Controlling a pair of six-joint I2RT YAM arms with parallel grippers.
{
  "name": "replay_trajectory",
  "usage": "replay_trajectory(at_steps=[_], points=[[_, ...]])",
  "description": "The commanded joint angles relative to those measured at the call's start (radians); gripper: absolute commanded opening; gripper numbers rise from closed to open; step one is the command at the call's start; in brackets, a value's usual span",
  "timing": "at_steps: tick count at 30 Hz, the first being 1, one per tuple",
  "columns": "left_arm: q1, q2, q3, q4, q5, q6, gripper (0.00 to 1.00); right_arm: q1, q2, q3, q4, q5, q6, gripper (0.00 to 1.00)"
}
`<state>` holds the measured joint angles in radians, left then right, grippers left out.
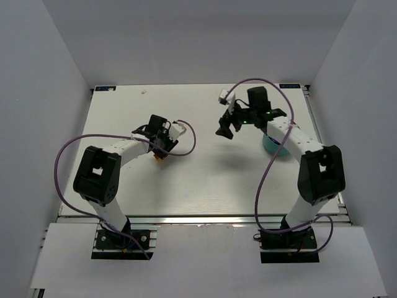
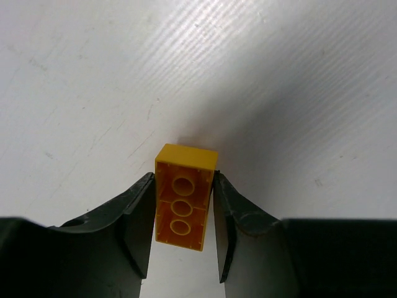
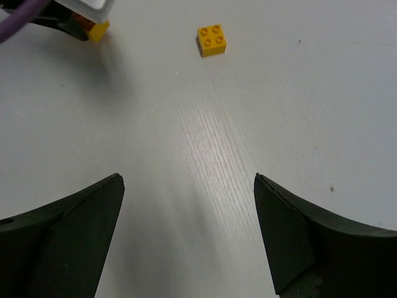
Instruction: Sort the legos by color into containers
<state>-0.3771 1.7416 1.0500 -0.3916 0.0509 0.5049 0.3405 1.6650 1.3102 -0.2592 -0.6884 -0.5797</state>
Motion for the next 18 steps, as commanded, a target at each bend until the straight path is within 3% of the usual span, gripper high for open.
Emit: replay_trajectory(at_steps=[1,5,9,12,18], points=[[0.033,-0.119,0.045,0.042,0.069,-0.190,0.00,0.078,0.094,0.101,0.138,0.187,0.104,0.89],[0.078,-0.214,0.016,0.037,0.109,-0.366,0.00,0.121,0.331,0.334,0.071,0.133,0.127,0.89],[0.130,-0.336,-0.039,0.025,0.148,-0.514,0.00,0.175,0.542,0.675,-0.113,0.139,-0.056,0.90],[0.173,-0.420,-0.088,0.028,0.184,-0.632,0.00,0.199,0.680,0.820,-0.163,0.142,-0.120,0.90],[0.185,-0.537,-0.151,0.046,0.195,-0.721,0.00,0.253,0.736,0.819,-0.020,0.216,-0.088,0.89]])
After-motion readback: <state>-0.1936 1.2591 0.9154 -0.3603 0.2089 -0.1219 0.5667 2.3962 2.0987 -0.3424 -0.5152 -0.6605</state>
